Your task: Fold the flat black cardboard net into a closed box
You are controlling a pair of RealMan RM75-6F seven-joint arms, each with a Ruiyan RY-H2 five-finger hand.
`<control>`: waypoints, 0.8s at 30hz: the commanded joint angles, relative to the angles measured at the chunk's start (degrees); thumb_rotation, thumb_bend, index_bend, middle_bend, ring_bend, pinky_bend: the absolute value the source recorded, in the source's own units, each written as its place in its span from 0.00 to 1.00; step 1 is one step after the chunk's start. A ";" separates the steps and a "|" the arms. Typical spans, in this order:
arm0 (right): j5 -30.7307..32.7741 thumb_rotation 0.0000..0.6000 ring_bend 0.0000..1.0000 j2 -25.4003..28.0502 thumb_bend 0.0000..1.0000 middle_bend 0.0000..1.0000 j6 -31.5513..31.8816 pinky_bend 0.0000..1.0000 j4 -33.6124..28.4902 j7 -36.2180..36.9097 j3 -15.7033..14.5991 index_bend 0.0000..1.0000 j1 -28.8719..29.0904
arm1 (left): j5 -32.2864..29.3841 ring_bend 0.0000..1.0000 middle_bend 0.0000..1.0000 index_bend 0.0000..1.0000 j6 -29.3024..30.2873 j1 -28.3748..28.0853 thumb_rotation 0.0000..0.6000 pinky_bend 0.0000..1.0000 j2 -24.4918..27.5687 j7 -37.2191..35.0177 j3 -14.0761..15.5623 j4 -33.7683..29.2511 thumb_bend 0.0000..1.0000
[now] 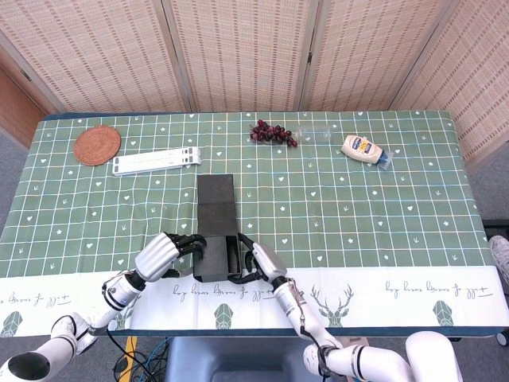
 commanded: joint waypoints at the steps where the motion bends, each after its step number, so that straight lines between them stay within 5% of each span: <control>1: -0.10 1.00 0.73 -0.04 0.52 0.39 -0.31 1.00 0.12 -0.05 -0.15 0.22 0.02 | 0.21 0.57 0.36 0.47 -0.04 -0.36 1.00 0.79 -0.18 0.45 0.60 0.62 0.10; 24: -0.08 1.00 0.73 1.87 0.62 0.33 -1.20 1.00 -1.81 -2.95 -0.90 0.21 -0.32 | 0.74 0.57 0.38 0.50 -1.24 -1.60 1.00 0.78 -0.92 -0.01 4.18 4.03 0.10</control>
